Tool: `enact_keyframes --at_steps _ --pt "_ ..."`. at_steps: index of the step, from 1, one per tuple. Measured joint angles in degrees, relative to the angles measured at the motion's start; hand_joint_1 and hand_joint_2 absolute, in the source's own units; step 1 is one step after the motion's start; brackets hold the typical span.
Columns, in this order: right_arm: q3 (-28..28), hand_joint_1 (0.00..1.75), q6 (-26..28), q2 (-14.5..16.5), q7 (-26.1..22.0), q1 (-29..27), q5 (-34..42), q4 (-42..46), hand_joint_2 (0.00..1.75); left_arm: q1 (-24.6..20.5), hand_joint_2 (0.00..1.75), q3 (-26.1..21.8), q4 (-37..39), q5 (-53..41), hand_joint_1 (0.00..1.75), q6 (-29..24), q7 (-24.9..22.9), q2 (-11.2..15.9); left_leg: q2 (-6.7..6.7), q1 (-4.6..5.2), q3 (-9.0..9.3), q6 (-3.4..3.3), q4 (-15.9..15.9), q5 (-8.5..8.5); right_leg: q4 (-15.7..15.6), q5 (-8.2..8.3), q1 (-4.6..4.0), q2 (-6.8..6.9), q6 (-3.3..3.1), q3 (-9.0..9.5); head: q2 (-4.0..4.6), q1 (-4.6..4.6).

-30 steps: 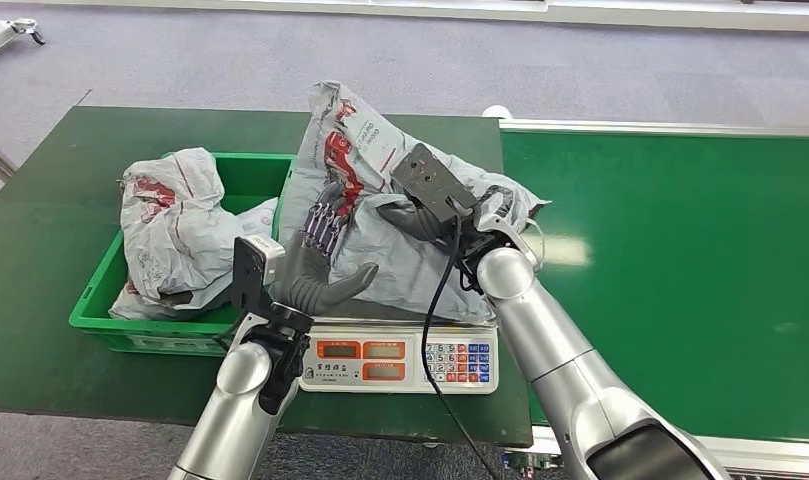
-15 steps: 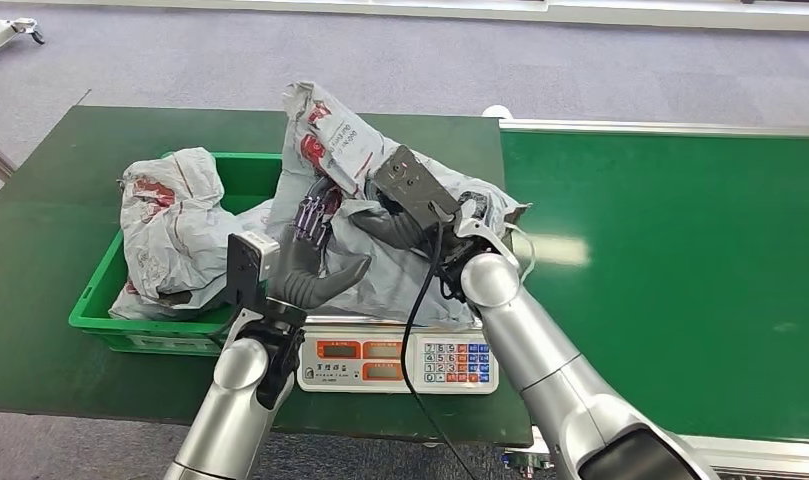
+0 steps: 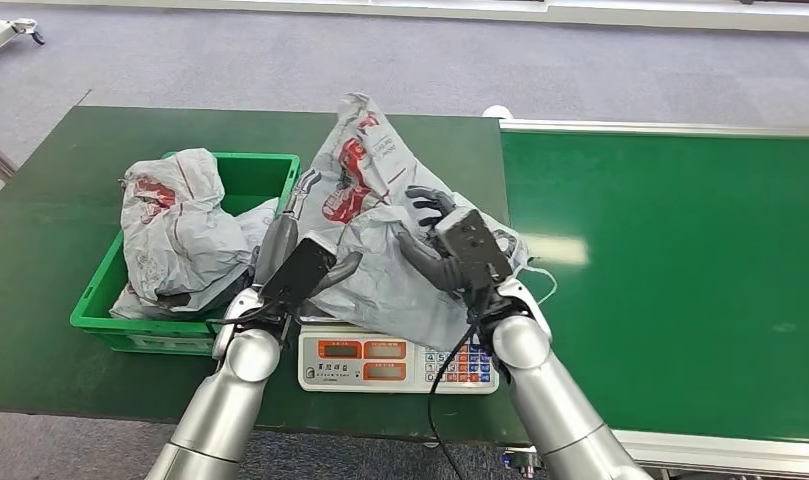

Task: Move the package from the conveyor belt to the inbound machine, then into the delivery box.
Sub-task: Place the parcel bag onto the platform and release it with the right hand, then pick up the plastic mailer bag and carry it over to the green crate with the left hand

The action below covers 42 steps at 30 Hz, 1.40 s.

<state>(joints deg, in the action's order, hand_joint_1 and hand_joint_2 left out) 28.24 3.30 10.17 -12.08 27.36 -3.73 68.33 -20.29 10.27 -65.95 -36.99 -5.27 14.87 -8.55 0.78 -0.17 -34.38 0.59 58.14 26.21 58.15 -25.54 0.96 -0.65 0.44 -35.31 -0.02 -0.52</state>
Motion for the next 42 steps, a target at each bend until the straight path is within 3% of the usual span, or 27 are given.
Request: enact_keyframes --at_steps 6,18,22,27,33,37,39,40,42 --pt "-7.72 0.00 -4.86 -2.56 -3.55 -5.90 12.01 3.69 1.75 -2.79 1.75 1.46 6.60 -6.40 0.00 1.10 1.92 1.34 -0.01 0.00 0.00 -0.01 0.01 0.01 0.00 0.00 0.00 -0.01 0.00 0.02 0.00 -0.01" --pt "-14.13 0.00 -5.33 -4.78 -5.27 -11.49 12.83 4.67 1.75 -3.84 1.75 4.92 12.37 -10.36 0.00 4.29 3.72 2.81 -0.08 0.00 0.00 -0.03 0.01 0.03 0.00 0.00 -0.02 -0.05 0.00 -0.02 0.00 0.00" --pt "-15.04 0.00 -8.02 -4.84 -6.17 -11.75 13.16 4.70 1.75 -5.86 1.75 7.24 15.49 -11.90 0.00 10.06 6.59 3.09 -0.08 0.00 0.00 -0.03 0.01 0.02 0.00 0.01 -0.01 -0.05 0.00 -0.01 0.00 0.00" --pt "-15.55 0.00 -10.43 -4.84 -6.37 -11.64 13.34 4.71 1.75 -10.85 1.75 11.21 22.93 -11.13 0.00 20.79 14.98 4.24 -0.06 0.00 0.01 -0.04 0.01 0.01 0.01 0.01 -0.01 -0.04 0.01 0.03 0.00 0.00" --pt "-15.69 0.00 -10.77 -4.84 -6.33 -11.57 13.46 4.71 1.75 -13.73 1.75 13.49 27.73 -10.32 0.00 23.33 17.28 5.23 -0.07 0.00 0.01 -0.03 0.01 0.01 0.01 0.01 -0.02 -0.05 0.01 0.02 0.00 0.00" --pt "-15.72 0.00 -11.91 -4.85 -6.08 -11.63 15.16 4.72 1.75 -15.57 1.75 15.67 28.93 -6.16 0.00 32.47 23.52 5.96 -0.06 0.00 0.01 -0.03 0.01 0.01 0.01 0.01 -0.02 -0.04 0.00 0.02 0.00 0.00" --pt "-15.77 0.00 -12.38 -4.86 -6.00 -11.65 16.12 4.72 1.75 -16.90 1.75 17.68 29.14 -5.08 0.00 34.65 24.30 6.20 -0.06 0.00 0.01 -0.03 0.01 0.01 0.01 0.01 -0.01 -0.04 0.01 0.02 0.00 0.00" --pt "-15.79 0.00 -12.58 -4.86 -5.96 -11.67 16.48 4.74 1.75 -17.65 1.75 18.82 29.31 -5.20 0.21 34.89 24.00 6.27 -0.06 0.00 0.01 -0.03 0.01 0.01 0.01 0.01 -0.01 -0.04 0.01 0.02 0.00 0.00" --pt "-15.83 0.00 -12.86 -4.86 -5.95 -11.76 16.85 4.90 1.75 -18.87 1.75 21.05 29.84 -5.96 1.08 34.54 23.18 6.32 -0.07 0.00 0.01 -0.03 0.01 0.01 0.01 0.01 0.00 -0.04 0.01 0.03 0.00 0.00"
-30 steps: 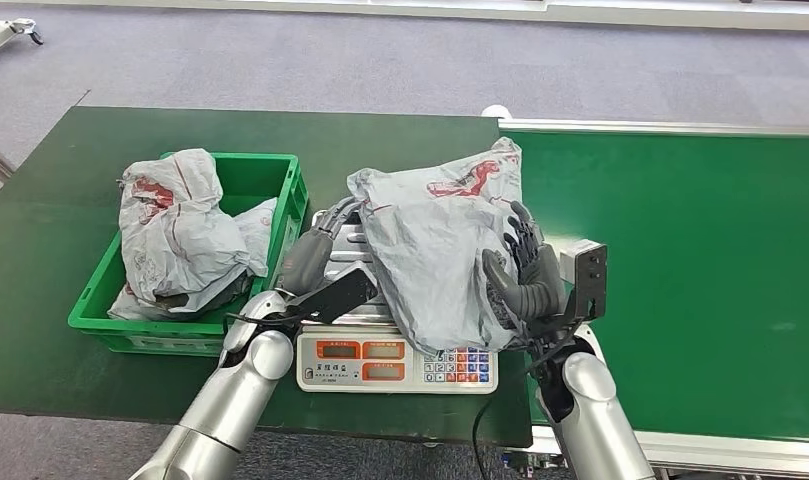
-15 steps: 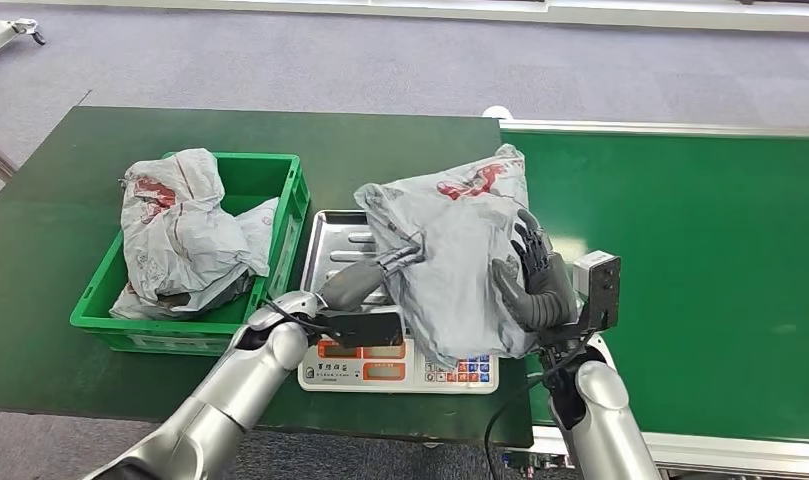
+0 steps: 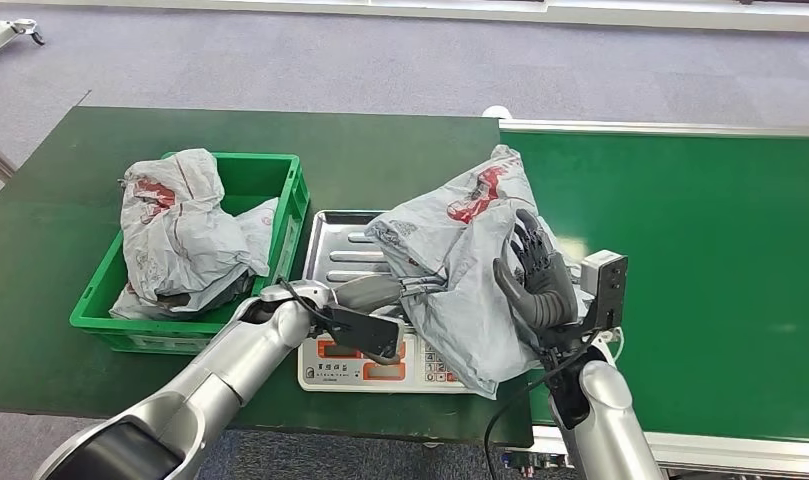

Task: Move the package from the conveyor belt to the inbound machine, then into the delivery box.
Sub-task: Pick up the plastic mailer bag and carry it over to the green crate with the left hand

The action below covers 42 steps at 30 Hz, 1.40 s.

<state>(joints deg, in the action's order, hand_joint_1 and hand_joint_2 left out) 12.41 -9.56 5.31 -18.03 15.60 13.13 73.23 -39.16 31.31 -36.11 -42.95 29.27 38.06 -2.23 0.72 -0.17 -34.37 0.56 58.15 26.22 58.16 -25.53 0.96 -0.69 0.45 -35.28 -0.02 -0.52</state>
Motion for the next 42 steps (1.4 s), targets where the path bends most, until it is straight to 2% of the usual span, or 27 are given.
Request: enact_keyframes --at_steps 1,2,8,17,26,30,35,42 --pt "-0.02 0.00 -0.05 -0.01 0.00 -0.11 0.07 0.15 1.75 -0.46 1.75 1.06 0.31 -0.27 1.52 -0.44 -0.23 0.01 0.00 0.00 0.00 0.00 0.00 0.00 0.00 0.00 0.00 0.00 0.00 0.00 0.00 0.01" --pt "-0.03 0.00 -0.07 -0.02 0.00 -0.24 0.10 0.33 1.75 -0.82 1.75 2.06 0.61 -0.42 1.75 -1.20 -0.33 0.01 0.00 0.00 0.00 0.00 0.00 0.00 0.00 0.00 0.00 0.00 0.00 0.00 0.00 0.01" --pt "-0.16 0.00 -0.08 -0.10 -0.16 -1.12 0.06 0.87 1.75 -2.10 1.75 4.50 0.92 1.49 1.75 -7.24 0.14 0.18 -0.01 0.00 0.00 0.00 0.00 0.00 0.00 0.00 -0.02 0.00 0.00 -0.01 0.00 0.00" --pt "-0.24 0.00 -0.08 -0.15 -0.45 -1.64 0.15 0.87 1.75 -2.51 1.75 4.66 -0.16 4.76 1.75 -8.87 0.30 0.76 -0.02 -0.01 0.00 0.01 -0.01 0.00 0.00 0.00 -0.02 -0.01 0.00 -0.01 0.00 0.00" --pt "-1.31 0.00 -0.07 -0.16 0.09 -3.54 0.40 2.98 1.75 -2.60 1.75 4.64 -7.06 9.78 1.75 -8.48 -2.41 3.66 0.00 -0.01 -0.01 0.02 -0.01 -0.01 0.01 0.00 -0.02 0.00 0.00 -0.01 0.00 0.00" --pt "-1.48 0.00 -0.14 -0.17 0.08 -3.97 0.30 3.52 1.75 -2.51 1.75 4.53 -8.49 9.90 0.02 -9.53 -2.92 4.29 0.00 -0.01 -0.01 0.02 -0.01 -0.01 0.01 -0.01 -0.02 0.00 0.00 -0.01 0.00 0.00" --pt "-1.68 0.00 -0.64 -0.16 -0.04 -4.85 -0.36 4.13 1.75 -1.37 1.75 2.57 -10.19 11.22 0.00 -15.20 -4.82 4.26 0.00 -0.01 -0.01 0.02 -0.01 -0.01 0.01 0.00 -0.01 0.00 0.00 0.00 0.00 0.00" --pt "-1.92 0.00 -0.69 -0.18 -0.98 -5.88 -0.54 4.24 1.75 1.62 1.75 -2.59 -14.16 13.48 0.00 -21.23 -4.99 2.55 -0.01 0.00 -0.02 0.01 -0.01 0.00 0.01 -0.01 -0.01 -0.01 0.00 -0.01 0.00 0.00"
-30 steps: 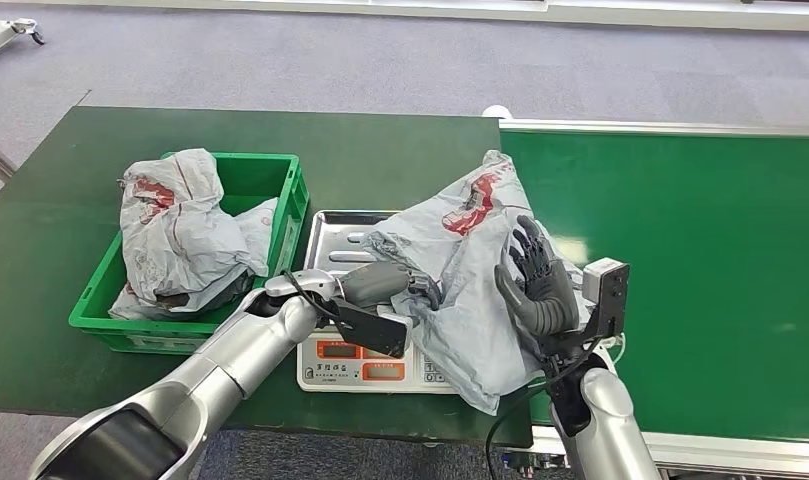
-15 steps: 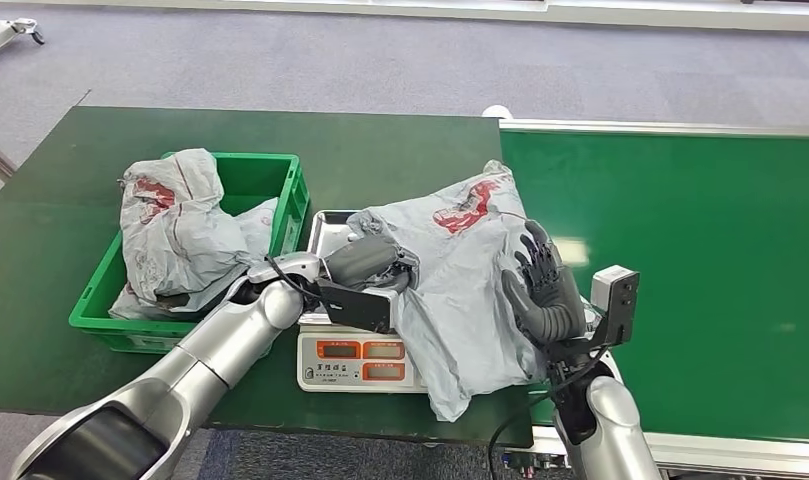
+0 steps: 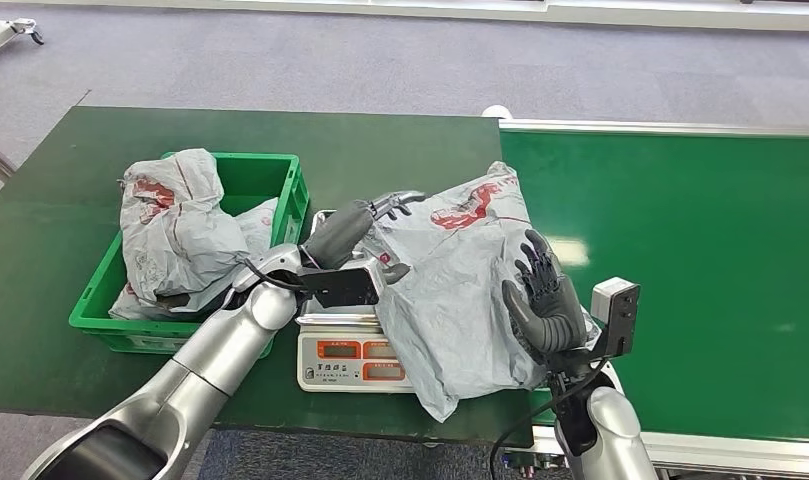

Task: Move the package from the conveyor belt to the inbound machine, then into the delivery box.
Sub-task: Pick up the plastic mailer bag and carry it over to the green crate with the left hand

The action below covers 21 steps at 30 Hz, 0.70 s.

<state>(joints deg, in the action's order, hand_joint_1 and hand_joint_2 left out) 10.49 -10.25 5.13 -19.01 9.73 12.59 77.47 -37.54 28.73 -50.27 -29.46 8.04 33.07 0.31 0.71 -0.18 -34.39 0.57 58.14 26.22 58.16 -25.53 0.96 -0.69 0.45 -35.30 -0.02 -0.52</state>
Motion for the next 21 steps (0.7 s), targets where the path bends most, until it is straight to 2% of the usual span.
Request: enact_keyframes --at_steps 6,21 --pt "-0.17 0.00 -0.18 -0.06 -0.05 -0.15 0.27 0.10 1.75 1.26 1.75 -1.91 -2.43 -1.86 0.00 -0.22 -0.45 -0.29 0.00 0.00 0.00 0.00 0.00 0.00 0.00 0.00 -0.01 0.00 0.00 0.00 0.00 0.00" --pt "-0.22 0.00 -0.52 -0.13 -0.05 -0.11 0.59 0.10 1.75 1.41 1.75 -2.04 -3.06 -4.66 0.00 -0.85 0.11 -0.27 0.01 0.00 -0.01 0.00 0.00 0.00 0.00 0.00 0.00 0.00 0.00 0.01 0.00 0.00"
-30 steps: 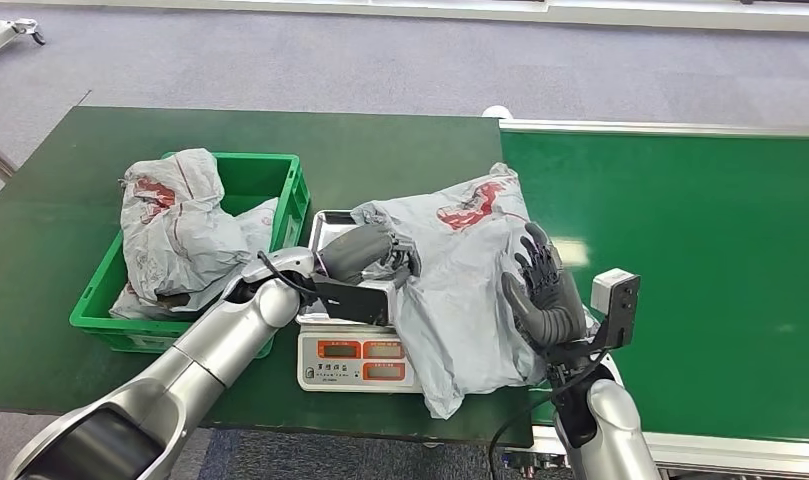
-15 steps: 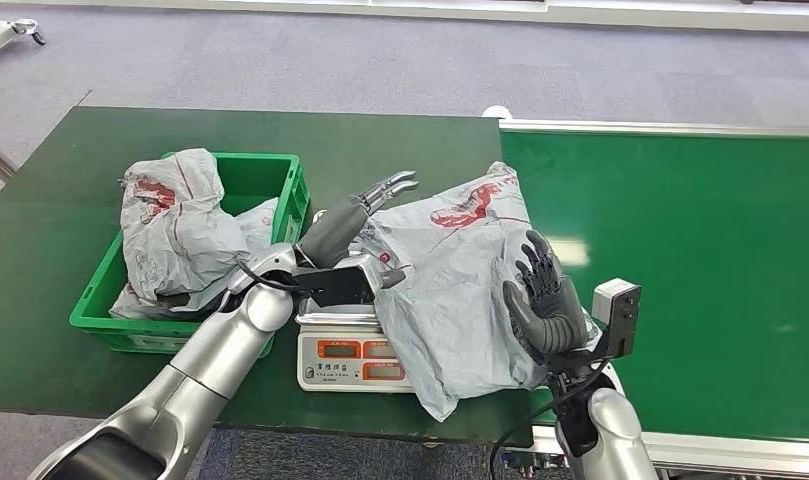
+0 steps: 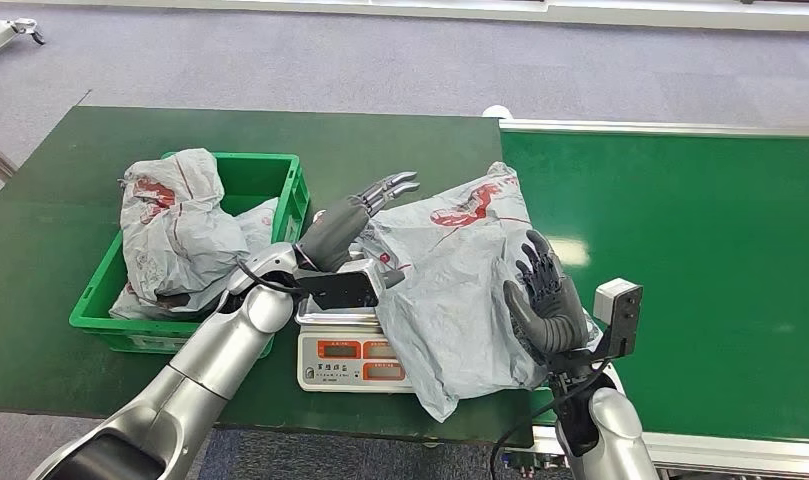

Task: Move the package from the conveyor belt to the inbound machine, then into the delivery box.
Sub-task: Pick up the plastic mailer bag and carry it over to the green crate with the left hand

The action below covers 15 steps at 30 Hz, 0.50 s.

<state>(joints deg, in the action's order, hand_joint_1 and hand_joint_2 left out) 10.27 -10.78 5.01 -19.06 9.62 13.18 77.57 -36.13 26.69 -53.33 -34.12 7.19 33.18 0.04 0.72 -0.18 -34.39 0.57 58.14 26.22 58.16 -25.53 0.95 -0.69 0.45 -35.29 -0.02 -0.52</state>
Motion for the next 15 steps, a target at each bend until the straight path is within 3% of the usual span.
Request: enact_keyframes --at_steps 1,5,15 --pt "0.00 0.00 -0.07 0.00 -0.03 0.02 0.00 0.00 1.75 0.00 1.75 0.02 0.00 -0.29 0.00 0.59 0.62 0.01 0.00 0.00 0.00 0.00 0.00 0.00 0.00 0.00 0.00 0.00 0.00 0.00 0.00 0.00" --pt "-0.05 0.00 -1.07 -0.10 -0.11 0.30 0.20 0.00 1.75 -1.24 1.75 3.59 2.70 -4.14 0.00 12.22 4.34 0.42 0.00 0.00 0.01 -0.01 0.00 0.00 0.00 0.00 0.00 0.00 0.00 -0.01 0.00 0.00" --pt "-0.11 0.00 -2.58 -0.25 0.30 1.76 0.74 -0.40 1.75 -5.47 1.75 13.23 10.82 -8.60 0.00 9.31 -0.18 -1.07 0.00 0.01 0.00 0.00 0.01 0.00 0.00 0.01 0.01 0.00 0.00 0.00 0.00 0.01"
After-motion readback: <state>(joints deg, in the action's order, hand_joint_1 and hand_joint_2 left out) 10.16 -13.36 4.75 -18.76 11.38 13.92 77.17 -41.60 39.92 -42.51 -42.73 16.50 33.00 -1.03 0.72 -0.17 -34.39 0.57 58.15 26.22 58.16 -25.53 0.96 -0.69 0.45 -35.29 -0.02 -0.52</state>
